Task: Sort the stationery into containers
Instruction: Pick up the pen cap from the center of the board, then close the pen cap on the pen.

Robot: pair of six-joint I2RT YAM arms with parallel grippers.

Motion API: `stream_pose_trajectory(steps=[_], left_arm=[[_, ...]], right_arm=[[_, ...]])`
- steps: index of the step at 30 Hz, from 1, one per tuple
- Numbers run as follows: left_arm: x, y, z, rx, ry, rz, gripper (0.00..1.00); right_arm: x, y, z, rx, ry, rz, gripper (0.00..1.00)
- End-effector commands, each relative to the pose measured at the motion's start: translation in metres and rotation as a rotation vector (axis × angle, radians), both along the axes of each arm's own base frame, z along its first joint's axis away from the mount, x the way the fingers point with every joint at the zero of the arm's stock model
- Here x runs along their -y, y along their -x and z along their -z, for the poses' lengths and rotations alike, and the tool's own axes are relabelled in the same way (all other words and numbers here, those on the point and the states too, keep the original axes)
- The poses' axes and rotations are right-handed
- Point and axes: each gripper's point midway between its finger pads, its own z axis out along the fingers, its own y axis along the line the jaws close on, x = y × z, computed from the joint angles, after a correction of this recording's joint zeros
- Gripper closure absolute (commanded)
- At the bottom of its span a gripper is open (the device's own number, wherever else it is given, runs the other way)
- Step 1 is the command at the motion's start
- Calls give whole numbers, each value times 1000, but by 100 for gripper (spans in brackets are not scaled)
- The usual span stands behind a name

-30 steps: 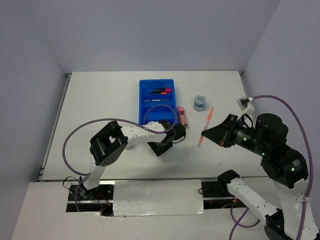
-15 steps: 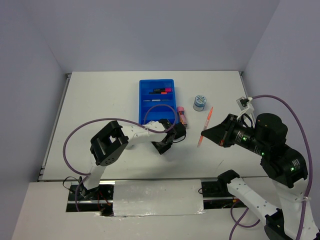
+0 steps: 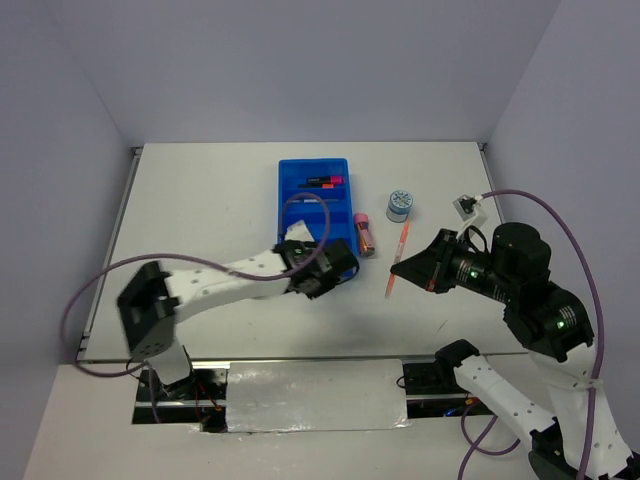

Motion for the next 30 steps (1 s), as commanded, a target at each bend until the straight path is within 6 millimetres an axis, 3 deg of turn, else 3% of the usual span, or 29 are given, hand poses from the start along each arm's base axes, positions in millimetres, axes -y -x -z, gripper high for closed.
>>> stream_pose_trajectory(steps=[1,2,4,5,6,7,8,9,11,13,14,16,18,22,26,30], left_arm=[[-21,-41,-118,396,88,82,100],[-30,-48,-150,497,108,146,100],[-47,-68,-177,617,99,213,100],[-60,-71,-209,702,149,225,100],[-78,-86,-224,758,163,210,100],[-74,-83,-242,805,241,290,100],[-94,-94,-278,960,283,296,100],[-84,-86,-294,1000,378,409,100],[-95,-94,-330,1110,417,472,100],[-88,-94,-344,1111,450,564,100],[-75,-92,-355,1119,510,690,100],[-59,-88,-361,1094,607,818,100],[-64,-98,-364,1087,626,825,100],[-73,-103,-366,1074,711,835,100],[-67,-89,-362,1014,795,929,100],[-69,-74,-353,1007,850,940,100]], right_arm=[[-15,-4,-10,83,-49,-85,100],[-18,-3,-10,82,-52,-112,100],[-24,-9,2,50,-41,-131,100],[-26,-10,5,42,-41,-144,100],[-31,-13,14,13,-41,-161,100],[-36,-16,13,29,-60,-183,100],[-43,-13,13,27,-79,-227,100],[-54,-13,18,20,-89,-270,100],[-66,-13,25,7,-65,-317,100],[-84,-13,35,7,6,-398,100],[-90,-19,46,1,58,-418,100],[-92,-27,45,16,106,-398,100],[-93,-36,49,14,147,-393,100],[-105,-26,55,-12,153,-514,100],[-122,-17,60,-20,119,-590,100],[-139,-22,51,4,85,-608,100]])
